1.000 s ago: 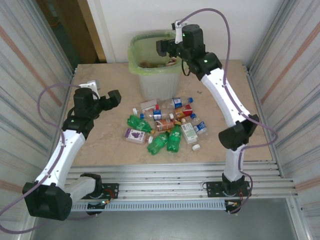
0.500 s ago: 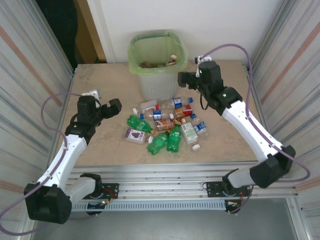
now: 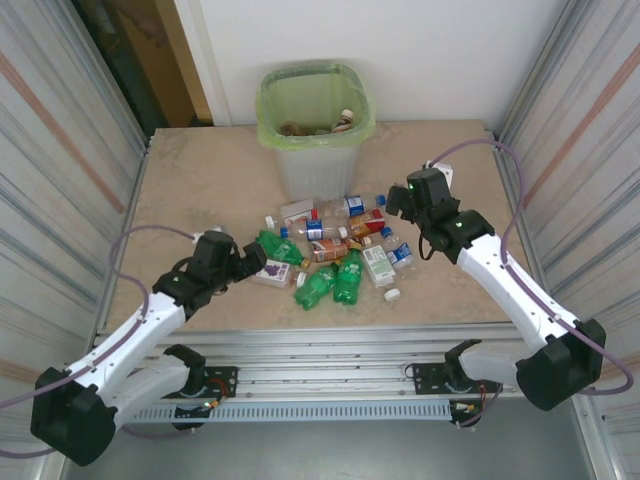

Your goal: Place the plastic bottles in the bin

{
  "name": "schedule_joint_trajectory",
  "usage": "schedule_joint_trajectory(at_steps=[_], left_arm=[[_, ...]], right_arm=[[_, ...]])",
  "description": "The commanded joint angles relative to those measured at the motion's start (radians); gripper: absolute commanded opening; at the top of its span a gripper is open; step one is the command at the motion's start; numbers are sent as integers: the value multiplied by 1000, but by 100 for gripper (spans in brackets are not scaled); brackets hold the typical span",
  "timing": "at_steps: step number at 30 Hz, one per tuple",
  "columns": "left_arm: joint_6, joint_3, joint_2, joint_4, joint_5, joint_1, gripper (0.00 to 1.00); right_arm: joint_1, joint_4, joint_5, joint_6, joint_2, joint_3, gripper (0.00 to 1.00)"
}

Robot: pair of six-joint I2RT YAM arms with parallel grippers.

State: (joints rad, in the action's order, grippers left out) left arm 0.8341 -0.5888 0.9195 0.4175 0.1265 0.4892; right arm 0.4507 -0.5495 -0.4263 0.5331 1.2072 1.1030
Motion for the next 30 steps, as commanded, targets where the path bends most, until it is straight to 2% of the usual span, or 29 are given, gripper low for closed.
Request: schedule_joint_trajectory(at_steps=[1,8,16,30], left_arm=[[159,33,-14,40,43,27,99],[219,47,57,-42,-36,82,96],[201,8,202,-143,-113,105,94],[60,-115,435,-189,-90,55,96]], right_arm=[[-28,-59,-17,70,-23,-5,98],[-63,-34,30,76,-15,-40,98],[-96,-49,47,82,11,-48,98],[-121,-57,66,97,-6,-96,98]])
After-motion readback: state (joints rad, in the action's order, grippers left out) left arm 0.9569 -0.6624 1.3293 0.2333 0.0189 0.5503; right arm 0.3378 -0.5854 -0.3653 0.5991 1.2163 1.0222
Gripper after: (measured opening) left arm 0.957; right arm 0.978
